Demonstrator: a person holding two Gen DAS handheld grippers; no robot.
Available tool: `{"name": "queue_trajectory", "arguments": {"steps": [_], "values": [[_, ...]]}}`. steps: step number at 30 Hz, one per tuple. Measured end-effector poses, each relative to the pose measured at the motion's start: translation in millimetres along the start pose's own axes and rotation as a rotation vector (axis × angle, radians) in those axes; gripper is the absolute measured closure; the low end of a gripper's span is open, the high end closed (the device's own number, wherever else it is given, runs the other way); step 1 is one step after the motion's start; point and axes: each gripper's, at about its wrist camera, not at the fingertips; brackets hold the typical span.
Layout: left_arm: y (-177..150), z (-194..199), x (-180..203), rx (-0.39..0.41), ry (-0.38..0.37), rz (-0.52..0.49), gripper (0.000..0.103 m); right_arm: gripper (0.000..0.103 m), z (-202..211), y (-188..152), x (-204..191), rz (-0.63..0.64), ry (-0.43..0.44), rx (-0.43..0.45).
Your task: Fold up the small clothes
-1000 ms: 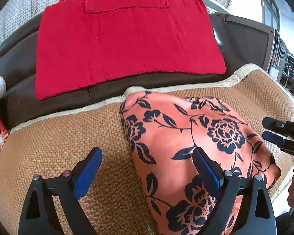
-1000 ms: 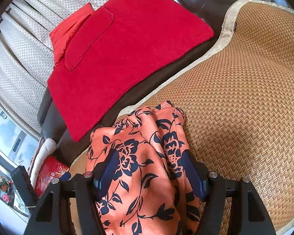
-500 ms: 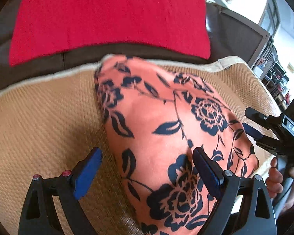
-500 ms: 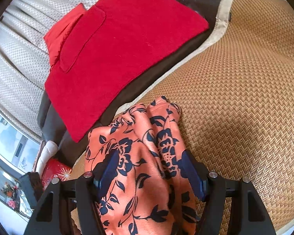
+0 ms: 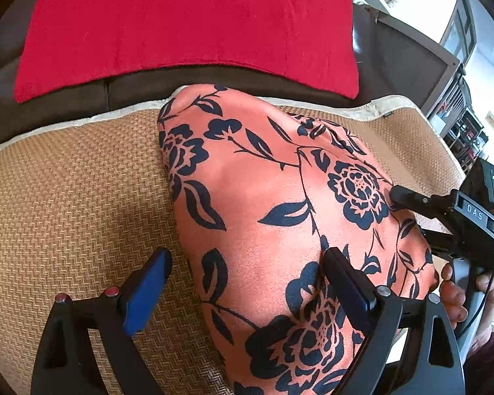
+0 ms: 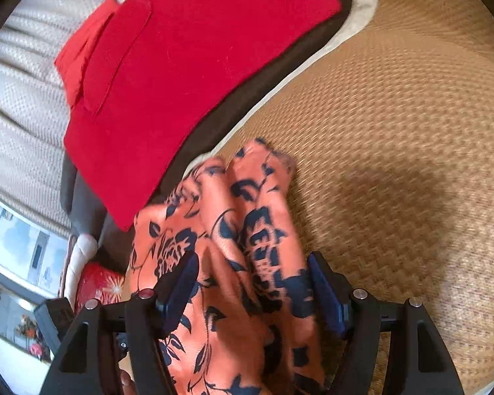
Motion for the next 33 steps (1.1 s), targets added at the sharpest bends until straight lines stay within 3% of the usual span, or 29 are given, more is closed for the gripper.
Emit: {"name": "queue_trajectory", "arguments": {"steps": [9, 17, 22, 30, 33], "values": [[1.6, -4.7, 7.0, 0.010, 0.028, -0.026, 0.010, 0.030, -17.2, -11.8, -19.6, 0.067, -0.007, -0.044], [1.2, -1.0, -0.3, 0.012, 0.040, -0.011, 0.010, 0.032, -31.7, -30.5, -47.8, 0.147, -0.050, -0.033], [2.5, 7.2, -14.0, 0.055, 0.033, 0.015, 0.028, 0.044, -44.3, -46.3, -72.0, 0.224, -0.070, -0.029], [2.2, 6.3, -21.2, 0.058, 0.085, 0.045, 0.026, 0.045, -66.6, -54.2, -88.6, 0.279, -0.071, -0.034], [7.2, 8.4, -25.3, 0.081, 0.159, 0.043, 0.026, 0.045, -80.3, -58.5, -101.3, 0.310, -0.064, -0.029]]}}
Point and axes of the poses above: each gripper's, at about its wrist camera, not at the fingertips, and z roughly against the way its jaws point, x to its right, y to its top, and after that the axes turned 4 degrees about -z, right-handed
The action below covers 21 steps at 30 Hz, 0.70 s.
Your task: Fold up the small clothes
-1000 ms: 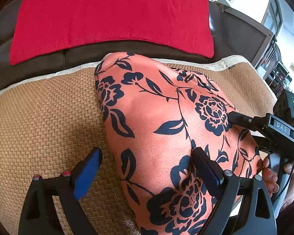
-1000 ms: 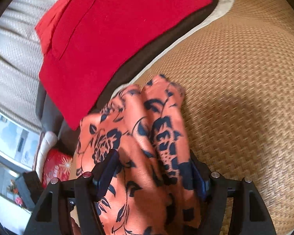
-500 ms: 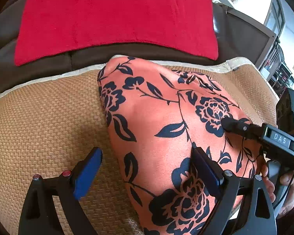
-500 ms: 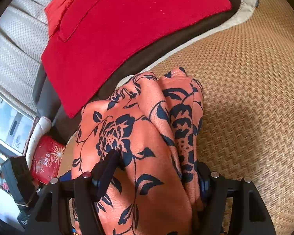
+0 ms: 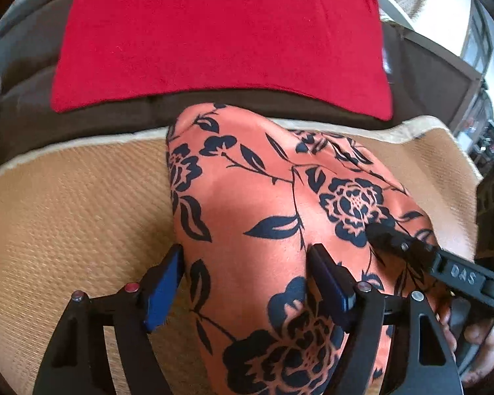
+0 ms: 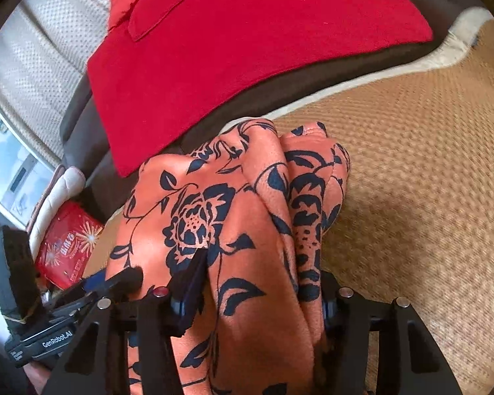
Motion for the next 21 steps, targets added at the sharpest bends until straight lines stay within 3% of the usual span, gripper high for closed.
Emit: {"name": "queue_trajectory", "arguments": {"steps": [3, 7, 9, 10, 12, 14, 15, 16, 20, 21], "values": [[2.7, -3.4, -16.8, -0.014, 0.026, 0.057, 0.026, 0.045, -15.1, -0.1, -13.9, 0.026, 0.016, -0.030], [3.5, 0.1, -31.2, -0.018, 0.024, 0.083, 0.026, 0.040, -6.5, 9.6, -22.0, 0.048, -0.038, -0.035], [5.2, 8.8, -35.9, 0.014, 0.054, 0.064, 0.026, 0.039, 13.8, 19.0, -19.6, 0.050, -0.095, 0.048], [6.7, 12.5, -40.0, 0.037, 0.076, 0.055, 0.026, 0.038, 28.6, 25.7, -22.6, 0.062, -0.106, 0.137], [9.7, 15.3, -44.8, 0.062, 0.117, 0.051, 0.026, 0.038, 35.1, 37.7, -29.6, 0.066, -0.022, 0.185], [7.2, 10.4, -50.8, 0.046, 0.131, 0.066, 0.026, 0.048, 21.3, 54.4, -37.2, 0.053, 0.046, 0.142], [7.2, 6.3, -52.3, 0.031, 0.126, 0.072, 0.026, 0.064, 10.1, 60.4, -40.3, 0.045, 0.065, 0.117], [5.4, 5.4, -53.2, 0.029, 0.124, 0.071, 0.026, 0.070, -8.8, 67.0, -44.2, 0.039, 0.077, 0.063], [3.7, 6.1, -48.7, 0.049, 0.167, 0.003, 0.026, 0.071, -83.7, 73.5, -32.3, -0.001, -0.052, -0.142], [4.3, 5.2, -48.9, 0.048, 0.182, -0.011, 0.026, 0.078, -92.9, 75.3, -25.5, -0.040, -0.044, -0.147]]}}
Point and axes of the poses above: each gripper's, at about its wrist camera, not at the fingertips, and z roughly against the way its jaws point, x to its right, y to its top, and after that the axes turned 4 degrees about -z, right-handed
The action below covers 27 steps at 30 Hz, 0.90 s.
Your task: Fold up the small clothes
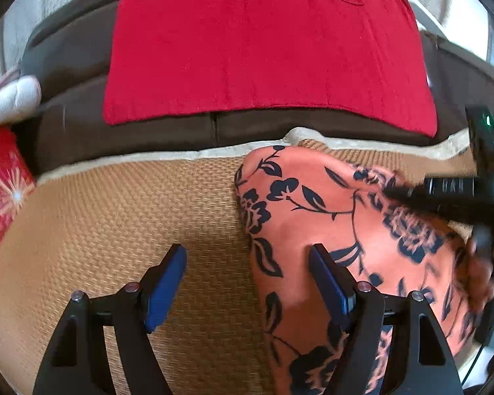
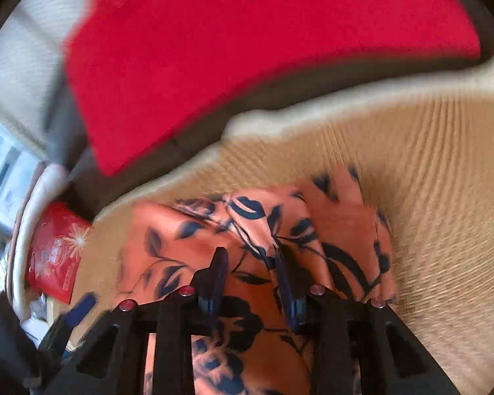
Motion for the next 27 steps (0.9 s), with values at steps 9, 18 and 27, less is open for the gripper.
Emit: {"name": "queue_trajectory", "arguments": {"steps": [9, 18, 27], "values": [[-6.8, 14.9, -16.6, 0.032, -0.014, -0.015, 0.026, 0.074, -0.7, 20.7, -89.6, 0.174, 0.119, -0.031], [-17.8, 2.5, -16.8, -0.046, -0.046, -0.062, 0.026, 0.075, -81.8, 16.8, -111.1, 0.195, 0.081, -0.208], [-19.5, 18.6, -4.3, 0.001, 0.012, -0.106, 0.026, 0.073, 51.3, -36.0, -77.2, 0.193, 0.098, -0.004]]}}
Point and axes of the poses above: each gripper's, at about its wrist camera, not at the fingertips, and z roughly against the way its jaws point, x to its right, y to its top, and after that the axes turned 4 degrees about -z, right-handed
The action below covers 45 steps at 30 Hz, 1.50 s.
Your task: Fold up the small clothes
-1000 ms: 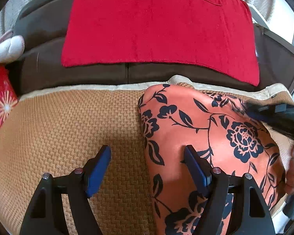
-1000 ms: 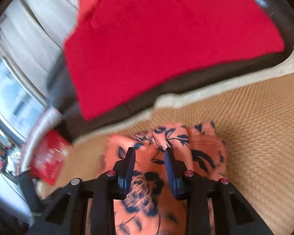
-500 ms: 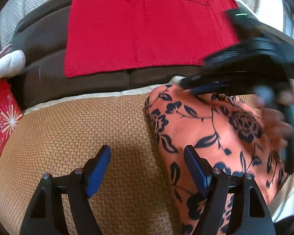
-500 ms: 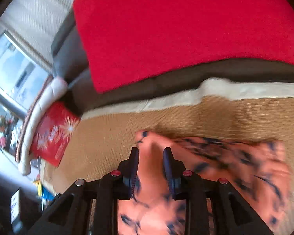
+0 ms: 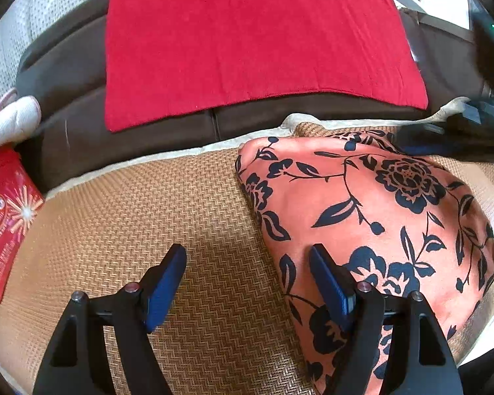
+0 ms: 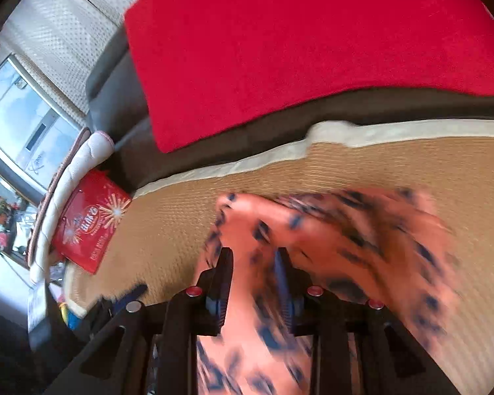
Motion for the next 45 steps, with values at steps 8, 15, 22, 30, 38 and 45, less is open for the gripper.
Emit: {"name": "queue_trajectory", "arguments": {"steps": [8, 15, 22, 30, 38, 45], "values": [[-1.4, -1.7, 5.1, -0.003, 0.037, -0.007, 0.026, 0.073, 25.4, -56.9, 40.8, -0.085, -0.042, -0.045], [0.1, -13.3, 5.1, -0.004, 0.053, -0.011, 0.026, 0.072, 39.0, -57.7, 50.8, -0.051, 0.056, 0.008], [2.9, -17.7, 6.4, -0.002, 0.058, -0.012, 0.025, 0.026, 78.8, -45.4, 87.8, -0.172, 0.118, 0.185], [5.4, -16.6, 9.0, 0.005, 0.071, -0.003, 0.026, 0.026, 91.8, -43.6, 106.1, -0.223, 0.117, 0.220], [8.4, -15.0, 11.4, 0.018, 0.078, 0.009, 0.025, 0.041, 86.8, -47.5, 82.5, -0.121, 0.113, 0.227], [9.8, -20.9, 12.2, 0.001, 0.084, 0.020, 0.025, 0.064, 43.5, -51.6, 74.7, -0.075, 0.021, 0.041]]}}
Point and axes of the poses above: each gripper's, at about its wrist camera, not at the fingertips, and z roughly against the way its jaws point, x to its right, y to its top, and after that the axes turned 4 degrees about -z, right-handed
